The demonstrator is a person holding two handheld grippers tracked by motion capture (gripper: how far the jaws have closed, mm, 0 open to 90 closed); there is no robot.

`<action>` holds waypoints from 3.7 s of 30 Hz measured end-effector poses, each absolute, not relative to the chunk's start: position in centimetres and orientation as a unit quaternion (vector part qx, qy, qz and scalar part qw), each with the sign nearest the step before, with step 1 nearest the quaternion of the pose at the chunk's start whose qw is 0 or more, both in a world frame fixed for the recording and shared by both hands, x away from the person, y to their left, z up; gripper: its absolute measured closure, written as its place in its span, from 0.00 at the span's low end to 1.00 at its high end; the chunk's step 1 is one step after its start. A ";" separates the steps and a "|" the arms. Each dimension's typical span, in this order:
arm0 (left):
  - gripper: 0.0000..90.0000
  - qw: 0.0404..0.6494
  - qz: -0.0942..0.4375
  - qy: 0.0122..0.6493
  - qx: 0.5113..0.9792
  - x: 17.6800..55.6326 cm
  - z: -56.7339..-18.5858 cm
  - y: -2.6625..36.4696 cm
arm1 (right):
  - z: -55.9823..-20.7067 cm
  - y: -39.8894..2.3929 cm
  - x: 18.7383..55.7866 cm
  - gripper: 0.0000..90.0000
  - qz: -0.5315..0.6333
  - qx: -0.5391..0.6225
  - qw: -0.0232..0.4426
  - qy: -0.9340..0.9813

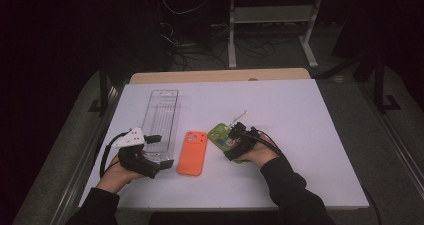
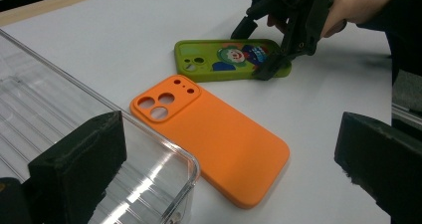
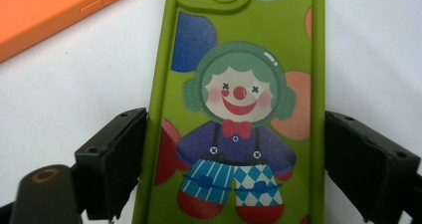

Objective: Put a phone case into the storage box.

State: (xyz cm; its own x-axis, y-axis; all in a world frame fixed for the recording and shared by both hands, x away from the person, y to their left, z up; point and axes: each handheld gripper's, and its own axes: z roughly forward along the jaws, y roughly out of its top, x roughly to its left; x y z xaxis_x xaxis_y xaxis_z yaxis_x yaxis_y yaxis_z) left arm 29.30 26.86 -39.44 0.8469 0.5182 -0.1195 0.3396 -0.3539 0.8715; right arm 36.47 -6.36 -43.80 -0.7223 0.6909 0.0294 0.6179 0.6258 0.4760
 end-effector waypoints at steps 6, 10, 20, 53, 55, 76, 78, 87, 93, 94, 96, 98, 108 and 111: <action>0.00 0.505 0.090 0.262 0.818 29.3 -39.5 26.8 | -43.7 -6.3 36.3 0.16 0.230 0.378 0.078 0.893; 0.00 0.505 0.089 0.262 0.817 29.3 -39.5 26.8 | -43.7 -6.4 36.3 0.17 0.233 0.381 0.078 0.891; 0.00 0.503 0.090 0.259 0.820 29.4 -39.4 26.8 | -43.2 -7.7 36.9 0.17 0.246 0.384 0.073 0.887; 0.00 0.492 0.076 0.225 0.837 32.4 -36.3 24.2 | -37.9 -13.1 37.3 0.17 0.288 0.252 0.063 0.922; 0.00 0.495 0.073 0.222 0.837 32.8 -36.0 23.6 | -37.7 -13.0 37.2 0.17 0.290 0.240 0.061 0.924; 0.00 0.527 0.033 0.180 0.830 35.8 -35.6 18.6 | -37.6 -13.2 36.9 0.17 0.296 0.210 0.059 0.930; 0.00 0.527 0.034 0.175 0.831 35.8 -35.5 18.5 | -37.6 -13.1 36.8 0.17 0.294 0.210 0.056 0.931; 0.00 0.498 0.034 0.132 0.856 35.1 -35.6 17.7 | -38.0 -12.4 36.0 0.17 0.278 0.172 0.042 0.944; 0.00 0.473 0.022 0.100 0.875 34.6 -36.0 16.7 | -37.8 -12.0 35.2 0.17 0.279 0.135 0.029 0.950; 0.00 0.469 0.023 0.097 0.878 34.5 -36.1 16.6 | -37.7 -12.0 35.1 0.17 0.278 0.130 0.028 0.951; 0.00 0.465 0.016 0.093 0.880 34.3 -36.2 16.3 | -37.7 -11.9 34.9 0.17 0.276 0.126 0.024 0.952; 0.00 0.459 0.012 0.084 0.884 34.2 -36.2 16.1 | -37.6 -11.6 34.6 0.17 0.274 0.114 0.020 0.955; 0.00 0.426 0.001 0.066 0.902 33.3 -37.1 14.8 | -37.5 -9.9 33.5 0.17 0.264 0.071 -0.001 0.962; 0.00 0.419 0.001 0.062 0.906 33.2 -37.3 14.4 | -37.5 -9.6 33.3 0.17 0.263 0.062 -0.002 0.963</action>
State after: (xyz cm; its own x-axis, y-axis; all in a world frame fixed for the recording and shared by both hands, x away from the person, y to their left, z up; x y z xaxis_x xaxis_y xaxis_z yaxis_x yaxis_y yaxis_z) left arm 33.23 14.43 -37.31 0.9924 0.1123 -0.0504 0.1112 -0.6414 0.7591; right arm 33.32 -9.56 -37.46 -0.9922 0.1192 0.0363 0.1211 0.8536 0.5066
